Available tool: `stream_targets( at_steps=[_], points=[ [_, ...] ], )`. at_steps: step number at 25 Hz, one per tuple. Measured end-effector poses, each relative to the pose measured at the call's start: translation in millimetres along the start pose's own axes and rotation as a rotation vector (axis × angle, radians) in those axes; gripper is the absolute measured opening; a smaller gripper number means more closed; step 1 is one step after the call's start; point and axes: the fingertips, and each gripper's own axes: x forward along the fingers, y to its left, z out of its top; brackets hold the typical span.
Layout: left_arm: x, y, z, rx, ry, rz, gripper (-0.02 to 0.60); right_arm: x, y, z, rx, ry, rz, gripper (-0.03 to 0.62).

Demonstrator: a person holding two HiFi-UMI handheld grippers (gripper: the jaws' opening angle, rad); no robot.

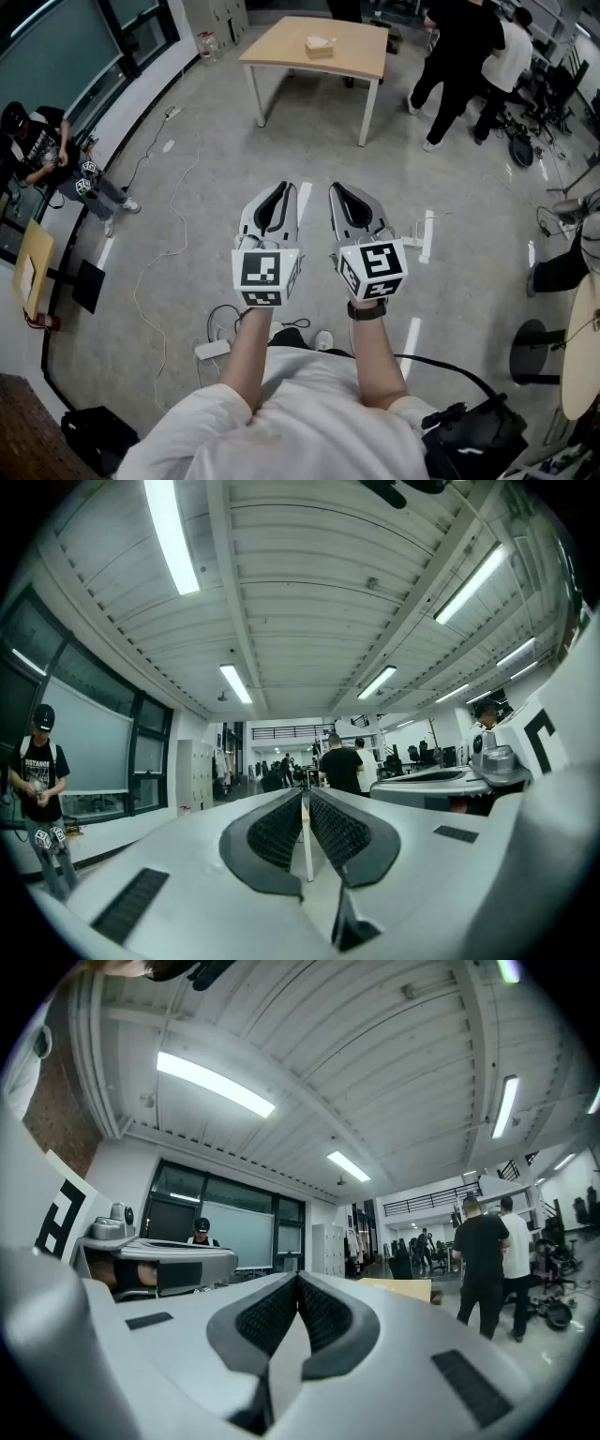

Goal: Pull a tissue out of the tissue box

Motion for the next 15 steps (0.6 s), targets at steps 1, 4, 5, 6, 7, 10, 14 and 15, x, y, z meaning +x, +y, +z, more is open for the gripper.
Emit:
stream_targets(
  at_steps=[1, 4, 5, 6, 7, 10, 14, 15],
  points=[
    [1, 2, 1, -0.006, 0.000, 0.004, 0.028, 0, -2, 3, -0.007, -0.004, -0.003, 0.003],
    [5, 9, -3, -0.017, 0.010, 0.010, 0.028, 5, -8, 1, -0.009, 0.001, -0.016, 0.003],
    [8, 12, -8, -0.020, 0.016, 0.008, 0.028, 9, -11, -5, 0.004, 0.012, -0.020, 0.003],
    [11, 15, -12, -0.024, 0.021, 0.003, 0.028, 16, -13, -13, 0.025, 0.031, -0.023, 0.003],
    [16, 19, -16, -0.029, 0.022, -0.004, 0.028, 23, -14, -22, 0.045, 0.056, -0.024, 0.003],
    [33, 32, -22, -0.052, 0.010, -0.026, 0.028, 43, -16, -41, 0.060, 0.123, -0.020, 0.003],
    [55, 48, -24, -0.081, 0.003, -0.053, 0.028, 68, -19, -36, 0.039, 0.127, -0.019, 0.003],
    [61, 54, -24, -0.079, 0.005, -0.057, 0.028, 77, -19, -33, 0.038, 0.121, -0.023, 0.003]
  ],
)
